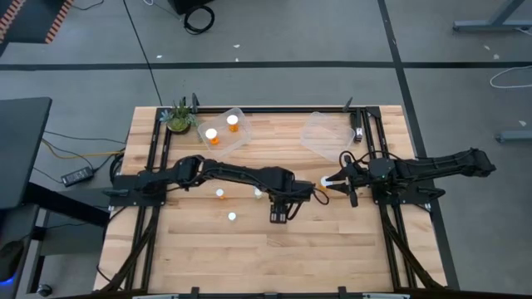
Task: Pick and place medicine bottles into bin by pill shape (circle, oval)
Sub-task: Put the orange capsule bottle into the left transparent bin
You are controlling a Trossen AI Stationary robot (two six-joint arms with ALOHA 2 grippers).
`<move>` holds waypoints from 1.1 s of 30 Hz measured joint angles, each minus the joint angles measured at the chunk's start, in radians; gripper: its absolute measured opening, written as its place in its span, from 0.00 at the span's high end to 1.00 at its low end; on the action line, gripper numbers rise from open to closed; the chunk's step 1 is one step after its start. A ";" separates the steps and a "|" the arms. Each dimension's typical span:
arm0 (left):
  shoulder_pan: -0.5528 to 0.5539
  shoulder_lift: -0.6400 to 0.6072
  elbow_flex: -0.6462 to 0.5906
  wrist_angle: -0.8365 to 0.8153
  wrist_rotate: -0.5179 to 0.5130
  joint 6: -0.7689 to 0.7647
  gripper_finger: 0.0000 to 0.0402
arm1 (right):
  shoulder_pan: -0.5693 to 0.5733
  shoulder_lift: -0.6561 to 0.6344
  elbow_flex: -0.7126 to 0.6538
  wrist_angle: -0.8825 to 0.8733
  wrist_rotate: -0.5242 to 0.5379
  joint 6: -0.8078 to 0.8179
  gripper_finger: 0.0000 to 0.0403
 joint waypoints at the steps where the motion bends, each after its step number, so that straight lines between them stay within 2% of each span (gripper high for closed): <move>1: 0.006 -0.012 0.000 -0.004 -0.001 -0.002 0.53 | 0.000 0.000 0.000 0.000 0.000 0.000 0.68; 5: 0.030 -0.050 0.000 -0.028 -0.004 -0.009 0.52 | 0.000 0.000 0.000 0.000 0.000 0.000 0.68; 9: 0.055 -0.077 0.000 -0.077 -0.053 -0.001 0.50 | 0.000 0.000 0.000 0.000 0.000 0.000 0.68; 16: 0.106 -0.080 -0.001 -0.153 -0.061 0.016 0.53 | 0.000 0.000 0.000 0.000 0.000 0.000 0.68; 25: 0.173 -0.090 -0.001 -0.231 -0.086 0.060 0.51 | 0.000 0.000 -0.001 0.000 0.000 0.000 0.68; 33: 0.252 -0.181 -0.001 -0.261 -0.115 0.072 0.51 | 0.000 0.000 -0.001 0.000 0.000 0.000 0.68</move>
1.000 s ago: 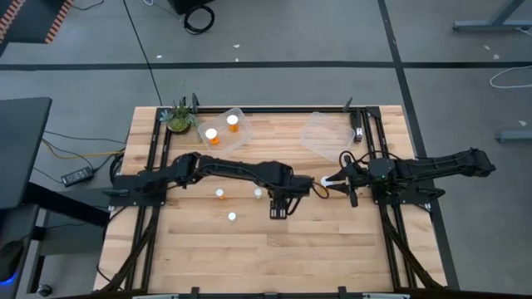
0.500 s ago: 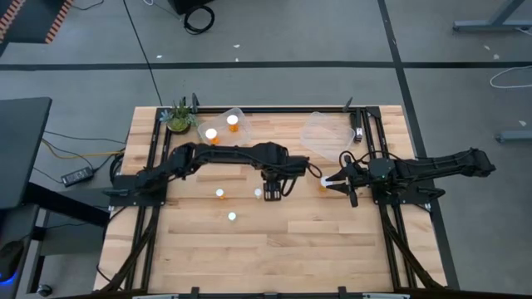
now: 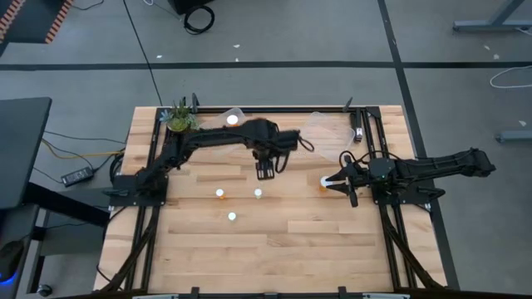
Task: Pick and place medicine bottles into bin by pill shape (circle, oval)
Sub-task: Put the orange capsule bottle into the left transparent bin
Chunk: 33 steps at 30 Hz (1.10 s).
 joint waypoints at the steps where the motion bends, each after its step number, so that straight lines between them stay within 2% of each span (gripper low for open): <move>1: 0.010 -0.014 0.000 -0.008 -0.011 0.000 0.51 | 0.000 0.000 0.000 0.000 0.000 0.000 0.68; 14: 0.151 -0.273 0.000 -0.038 -0.057 0.001 0.50 | 0.000 0.000 0.000 0.000 0.000 0.000 0.68; 19: 0.197 -0.335 0.000 -0.038 -0.084 0.006 0.51 | 0.000 0.000 0.000 0.000 0.000 0.000 0.68; 29: 0.292 -0.398 0.000 -0.034 -0.084 0.009 0.51 | 0.000 0.000 0.000 0.000 0.000 0.000 0.68; 33: 0.300 -0.395 -0.018 0.028 -0.080 0.032 0.51 | 0.000 0.000 0.000 0.000 0.000 0.000 0.68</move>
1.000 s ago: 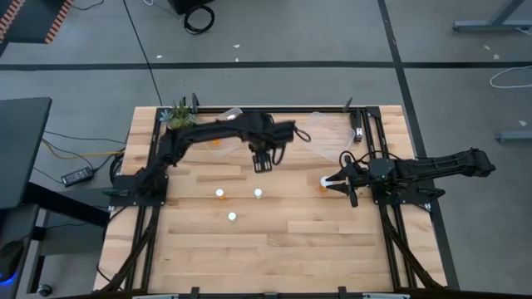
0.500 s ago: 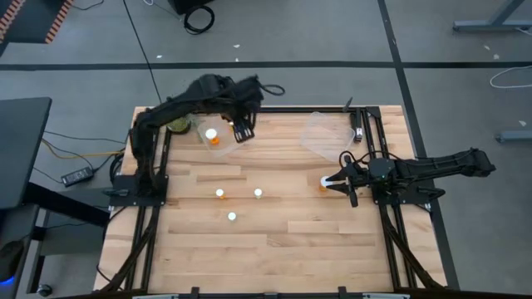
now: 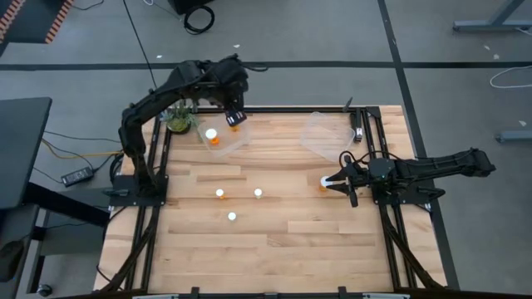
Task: Pick and place medicine bottles into bin by pill shape (circle, oval)
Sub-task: Put the orange capsule bottle into the left transparent bin
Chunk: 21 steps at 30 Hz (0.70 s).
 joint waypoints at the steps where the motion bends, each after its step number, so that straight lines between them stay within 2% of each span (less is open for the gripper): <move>1: -0.001 0.000 -0.023 0.025 0.004 0.006 0.51 | 0.000 0.000 0.000 0.000 0.000 0.000 0.68; 9: 0.019 -0.001 -0.292 0.149 0.015 0.062 0.51 | 0.000 0.000 0.000 0.000 0.000 0.000 0.68; 21: 0.129 -0.001 -0.615 0.382 0.130 0.088 0.51 | 0.000 0.000 0.000 0.000 0.000 0.000 0.68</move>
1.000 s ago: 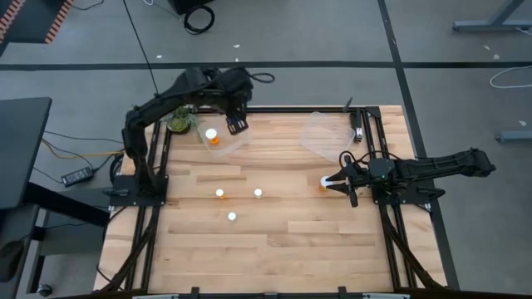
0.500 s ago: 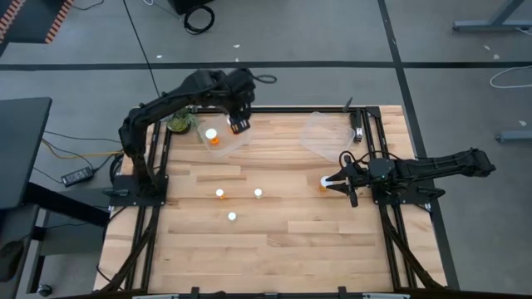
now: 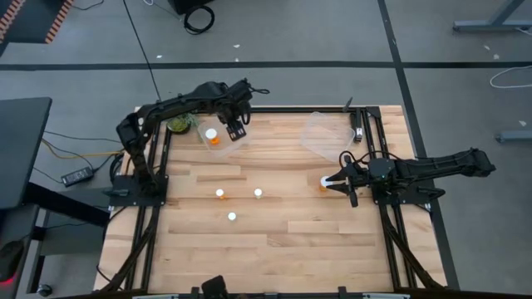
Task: Pick and place medicine bottles into bin by pill shape (circle, oval)
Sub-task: Put the orange capsule bottle into the left transparent bin
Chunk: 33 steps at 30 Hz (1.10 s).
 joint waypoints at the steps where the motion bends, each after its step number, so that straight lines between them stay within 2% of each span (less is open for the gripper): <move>1: 0.007 0.000 -0.021 0.016 0.008 0.000 0.51 | 0.000 0.000 0.000 0.000 0.000 0.000 0.68; 13: 0.040 0.000 -0.200 0.128 0.066 -0.032 0.50 | 0.000 0.000 0.000 0.000 0.000 0.000 0.68; 21: 0.050 0.000 -0.305 0.230 0.069 -0.050 0.49 | 0.000 0.000 0.000 0.000 0.000 0.000 0.68; 33: 0.082 0.000 -0.404 0.340 0.067 -0.065 0.48 | 0.000 0.000 0.000 0.000 0.000 0.000 0.68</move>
